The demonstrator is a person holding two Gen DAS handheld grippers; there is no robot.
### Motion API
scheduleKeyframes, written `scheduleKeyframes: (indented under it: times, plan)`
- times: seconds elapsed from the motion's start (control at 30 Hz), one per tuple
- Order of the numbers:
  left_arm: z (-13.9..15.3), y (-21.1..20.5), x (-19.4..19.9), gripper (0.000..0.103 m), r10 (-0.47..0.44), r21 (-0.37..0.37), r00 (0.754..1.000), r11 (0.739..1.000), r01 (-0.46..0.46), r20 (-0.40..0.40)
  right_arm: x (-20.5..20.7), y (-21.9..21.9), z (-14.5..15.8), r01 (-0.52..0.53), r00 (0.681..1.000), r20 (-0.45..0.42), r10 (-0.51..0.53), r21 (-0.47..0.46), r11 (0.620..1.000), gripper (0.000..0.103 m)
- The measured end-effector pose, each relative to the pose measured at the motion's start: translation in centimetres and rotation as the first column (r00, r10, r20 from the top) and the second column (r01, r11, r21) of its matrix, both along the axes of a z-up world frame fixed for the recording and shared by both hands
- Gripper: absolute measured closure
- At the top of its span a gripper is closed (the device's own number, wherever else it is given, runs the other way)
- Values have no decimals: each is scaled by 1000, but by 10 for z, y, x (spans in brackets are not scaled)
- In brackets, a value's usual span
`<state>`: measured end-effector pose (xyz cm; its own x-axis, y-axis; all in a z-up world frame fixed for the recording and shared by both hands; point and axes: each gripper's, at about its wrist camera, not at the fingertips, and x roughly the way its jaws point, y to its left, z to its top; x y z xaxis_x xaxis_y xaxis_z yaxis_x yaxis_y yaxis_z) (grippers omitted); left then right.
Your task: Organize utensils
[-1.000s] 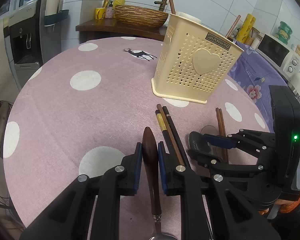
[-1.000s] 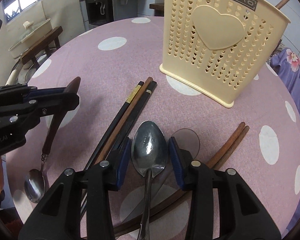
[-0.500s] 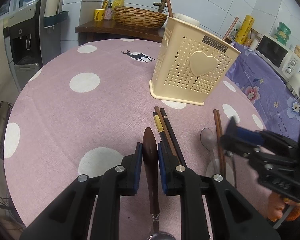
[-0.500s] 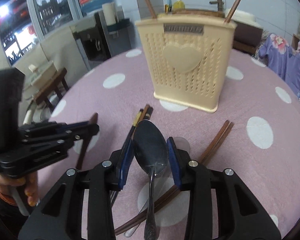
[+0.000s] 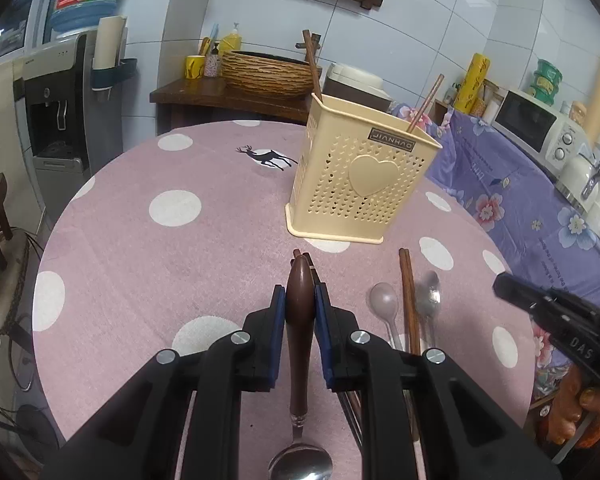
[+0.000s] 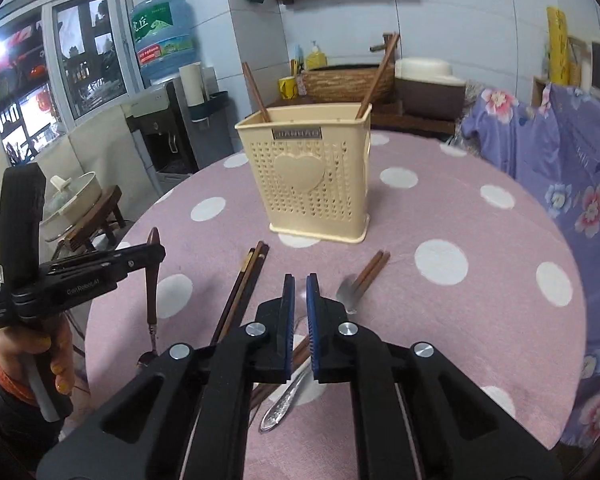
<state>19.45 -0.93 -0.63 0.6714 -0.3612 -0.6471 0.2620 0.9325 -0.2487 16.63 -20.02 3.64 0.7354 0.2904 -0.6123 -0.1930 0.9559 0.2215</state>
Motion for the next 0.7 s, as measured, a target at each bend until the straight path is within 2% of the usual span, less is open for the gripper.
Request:
scheduleKeyframes:
  times: [0.17, 0.23, 0.3, 0.33, 0.37, 0.5, 0.57, 0.7]
  plan:
    - [3, 0, 1, 87, 0, 0, 1000, 1000, 0, 10, 5, -6, -6, 16, 1000, -11, -16, 18, 1000, 102]
    - [2, 2, 2, 87, 5, -4, 1000, 1000, -5, 8, 8, -15, -10, 66, 998, -11, -66, 9, 998, 100]
    - [2, 3, 2, 87, 8, -9, 1000, 1000, -8, 6, 15, -27, -17, 142, 989, -44, -141, 5, 990, 80]
    - [1, 4, 2, 87, 8, -10, 1000, 1000, -8, 6, 18, -36, -23, 192, 979, -72, -191, 10, 981, 59]
    - [1, 4, 2, 87, 7, -11, 1000, 1000, -7, 5, 20, -43, -29, 233, 969, -90, -231, 11, 972, 53]
    - [1, 3, 1, 87, -3, -11, 1000, 1000, 3, 6, 27, -58, -59, 369, 903, -222, -367, -35, 929, 53]
    - [1, 3, 2, 87, -7, -11, 1000, 1000, 7, 5, 28, -54, -70, 373, 894, -263, -364, -15, 928, 53]
    - [0, 3, 4, 87, -11, -13, 1000, 1000, 11, 0, 32, -31, -81, 373, 881, -283, -379, -79, 925, 53]
